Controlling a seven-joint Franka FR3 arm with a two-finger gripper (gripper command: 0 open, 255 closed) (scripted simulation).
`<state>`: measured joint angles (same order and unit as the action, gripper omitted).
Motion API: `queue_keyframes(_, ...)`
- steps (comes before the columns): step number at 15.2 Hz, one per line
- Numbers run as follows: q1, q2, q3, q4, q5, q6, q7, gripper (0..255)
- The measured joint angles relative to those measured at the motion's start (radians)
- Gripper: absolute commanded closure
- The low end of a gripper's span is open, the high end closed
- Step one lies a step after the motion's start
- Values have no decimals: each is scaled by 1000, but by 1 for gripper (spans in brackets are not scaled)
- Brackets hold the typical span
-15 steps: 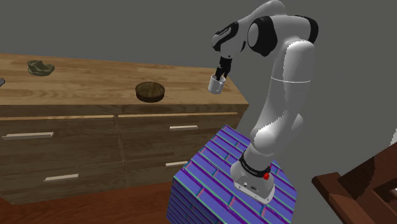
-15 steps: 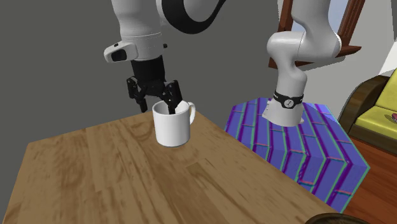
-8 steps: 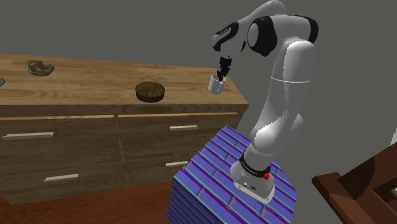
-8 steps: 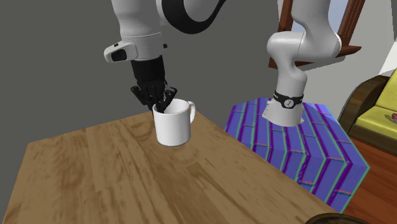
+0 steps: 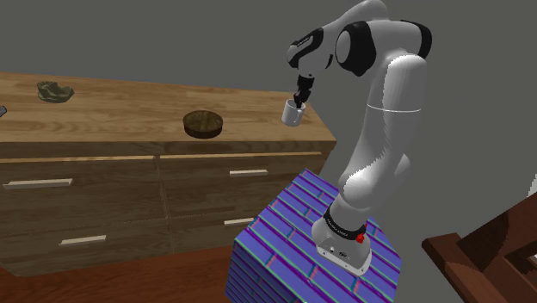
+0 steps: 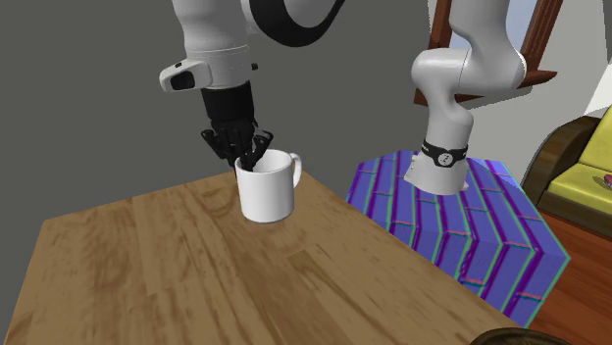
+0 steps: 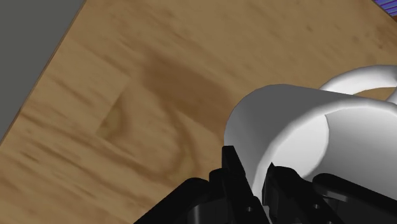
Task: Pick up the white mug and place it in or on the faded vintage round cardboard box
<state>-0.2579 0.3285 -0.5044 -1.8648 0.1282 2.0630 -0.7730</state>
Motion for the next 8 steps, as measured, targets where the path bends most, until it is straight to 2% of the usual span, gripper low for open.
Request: queue_keyframes(8, 4, -41, -11, 54, -24, -90, 9, 255)
